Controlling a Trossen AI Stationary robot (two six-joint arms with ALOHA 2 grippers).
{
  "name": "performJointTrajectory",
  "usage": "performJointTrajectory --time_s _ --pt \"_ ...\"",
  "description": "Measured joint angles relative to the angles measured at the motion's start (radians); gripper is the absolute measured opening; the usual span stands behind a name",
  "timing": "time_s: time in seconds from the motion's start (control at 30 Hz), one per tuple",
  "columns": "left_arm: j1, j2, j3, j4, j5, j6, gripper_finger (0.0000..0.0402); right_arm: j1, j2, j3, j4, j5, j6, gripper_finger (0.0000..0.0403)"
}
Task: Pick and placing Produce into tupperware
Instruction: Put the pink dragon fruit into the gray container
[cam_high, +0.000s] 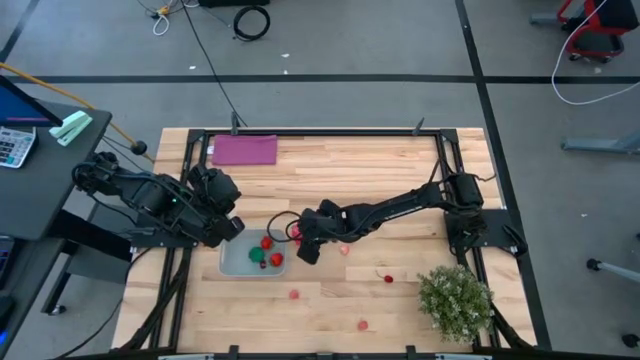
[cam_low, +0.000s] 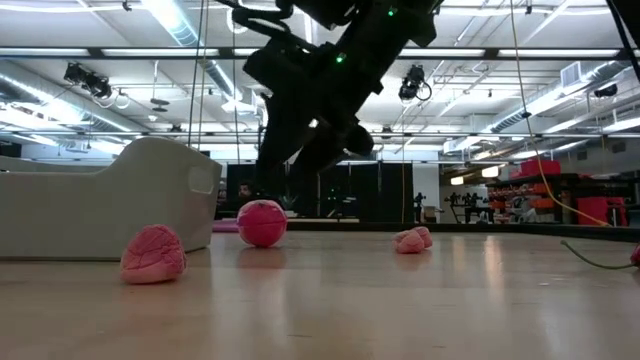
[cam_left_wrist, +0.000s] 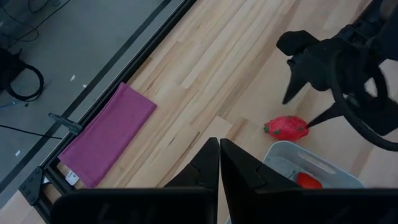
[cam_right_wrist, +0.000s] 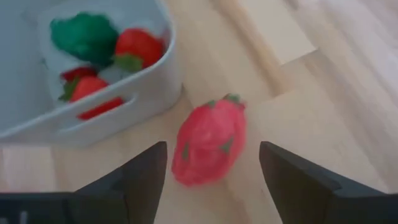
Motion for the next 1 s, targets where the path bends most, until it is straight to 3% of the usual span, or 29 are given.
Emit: performJointTrajectory --time_s 0.13,1.0 --pt "0.0 0.0 0.0 0.0 0.0 0.0 0.0022 0.005 0.019 0.0 0.012 0.079 0.051 0.0265" --pt "0.0 0.0 0.0 0.004 0.0 -0.001 0.0012 0.048 0.07 0.0 0.074 0.127 0.081 0.0265"
